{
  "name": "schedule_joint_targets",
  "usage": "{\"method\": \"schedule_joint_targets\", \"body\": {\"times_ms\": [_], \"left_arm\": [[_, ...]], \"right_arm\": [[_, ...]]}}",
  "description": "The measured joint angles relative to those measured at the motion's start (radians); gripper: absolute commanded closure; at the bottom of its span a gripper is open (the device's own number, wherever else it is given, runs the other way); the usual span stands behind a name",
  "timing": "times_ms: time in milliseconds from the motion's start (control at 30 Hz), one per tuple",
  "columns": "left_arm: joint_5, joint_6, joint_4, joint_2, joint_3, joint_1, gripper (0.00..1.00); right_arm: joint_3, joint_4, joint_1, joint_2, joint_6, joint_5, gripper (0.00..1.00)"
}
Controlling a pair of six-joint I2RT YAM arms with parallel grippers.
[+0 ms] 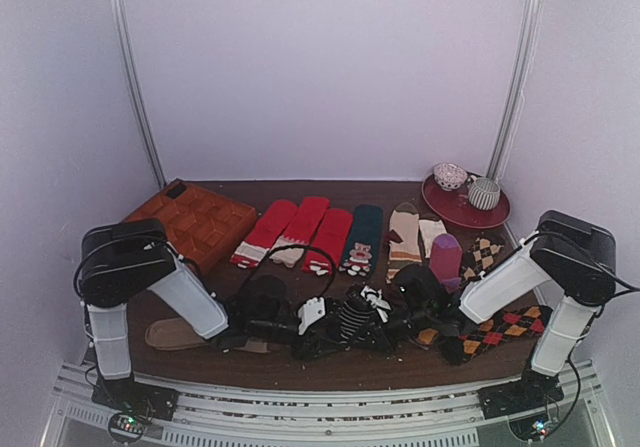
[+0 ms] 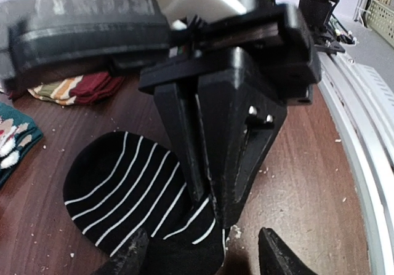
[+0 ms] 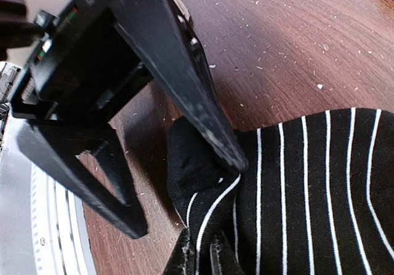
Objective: Roll the socks
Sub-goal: Roll the sock at the center of the board.
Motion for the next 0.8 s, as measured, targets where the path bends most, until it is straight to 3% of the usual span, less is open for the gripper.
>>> {"method": "schedule_joint_targets", "body": {"times_ms": [367, 467, 800], "left_arm": [[-0.018, -0.025, -0.009, 0.039, 0.025, 0.009, 0.69], [-0.016, -0.034, -0.011, 0.042, 0.029, 0.010, 1.00], [0.037, -0.110, -0.048, 0.043, 0.045, 0.021, 1.00]], "right_arm": [[0.006, -0.010, -0.002, 0.002, -0.001, -0.007, 0.94], [0.009, -0.018, -0.003, 0.002, -0.001, -0.009, 0.93], [0.040, -0.102, -0.004, -0.026, -0.025, 0.001, 0.76]]}}
